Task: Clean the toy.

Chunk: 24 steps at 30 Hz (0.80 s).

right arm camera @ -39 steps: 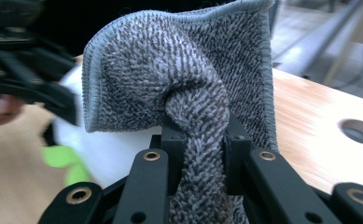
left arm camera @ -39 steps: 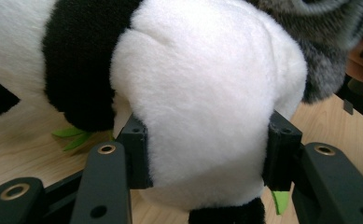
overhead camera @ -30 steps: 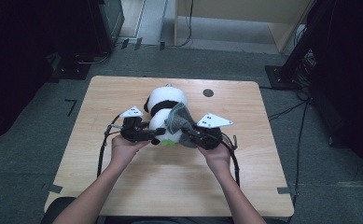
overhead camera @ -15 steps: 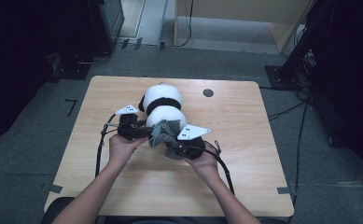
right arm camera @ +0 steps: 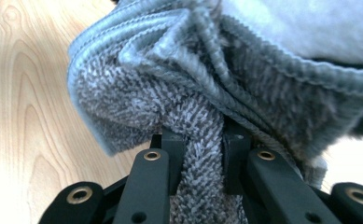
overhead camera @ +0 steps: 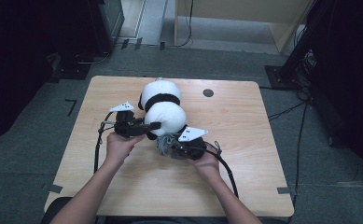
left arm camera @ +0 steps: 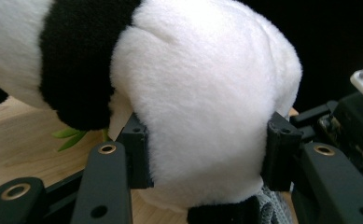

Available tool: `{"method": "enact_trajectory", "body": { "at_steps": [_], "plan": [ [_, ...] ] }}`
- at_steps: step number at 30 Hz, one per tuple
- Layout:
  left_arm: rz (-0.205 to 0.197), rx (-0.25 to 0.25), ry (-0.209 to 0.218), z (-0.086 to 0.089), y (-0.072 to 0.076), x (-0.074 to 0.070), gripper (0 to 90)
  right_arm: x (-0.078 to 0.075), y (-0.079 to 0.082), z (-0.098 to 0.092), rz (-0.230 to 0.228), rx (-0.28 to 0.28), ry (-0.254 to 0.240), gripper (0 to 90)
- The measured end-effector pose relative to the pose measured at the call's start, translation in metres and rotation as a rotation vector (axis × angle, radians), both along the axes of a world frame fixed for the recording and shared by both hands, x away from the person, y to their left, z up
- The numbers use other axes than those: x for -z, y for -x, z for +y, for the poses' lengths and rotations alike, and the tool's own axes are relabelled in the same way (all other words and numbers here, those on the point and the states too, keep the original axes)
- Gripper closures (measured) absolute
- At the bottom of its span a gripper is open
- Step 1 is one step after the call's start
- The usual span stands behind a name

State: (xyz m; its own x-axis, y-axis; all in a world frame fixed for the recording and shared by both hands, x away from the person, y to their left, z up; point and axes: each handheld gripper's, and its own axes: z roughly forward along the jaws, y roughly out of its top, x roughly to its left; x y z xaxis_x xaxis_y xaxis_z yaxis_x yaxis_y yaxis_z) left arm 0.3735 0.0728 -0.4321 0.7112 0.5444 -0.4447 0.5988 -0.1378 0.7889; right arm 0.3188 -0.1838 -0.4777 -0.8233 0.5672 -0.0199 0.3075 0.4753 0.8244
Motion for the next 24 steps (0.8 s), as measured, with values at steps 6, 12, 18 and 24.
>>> {"method": "enact_trajectory", "body": {
  "at_steps": [6, 12, 18, 24],
  "plan": [
    [-0.006, 0.026, 0.015, 0.002, 0.001, -0.003, 48.1, 0.005, -0.007, -0.01, 0.011, 0.053, 0.027, 77.0],
    [-0.015, 0.054, -0.002, 0.003, 0.001, -0.003, 47.6, 0.002, -0.017, -0.032, 0.039, 0.146, 0.001, 77.0],
    [-0.043, 0.05, -0.03, 0.006, 0.001, -0.002, 46.9, -0.006, -0.021, -0.05, 0.049, 0.209, -0.025, 77.0],
    [-0.071, 0.018, -0.067, 0.016, -0.002, 0.001, 46.8, -0.013, -0.028, -0.072, 0.105, 0.28, -0.074, 76.8]
  ]
}}
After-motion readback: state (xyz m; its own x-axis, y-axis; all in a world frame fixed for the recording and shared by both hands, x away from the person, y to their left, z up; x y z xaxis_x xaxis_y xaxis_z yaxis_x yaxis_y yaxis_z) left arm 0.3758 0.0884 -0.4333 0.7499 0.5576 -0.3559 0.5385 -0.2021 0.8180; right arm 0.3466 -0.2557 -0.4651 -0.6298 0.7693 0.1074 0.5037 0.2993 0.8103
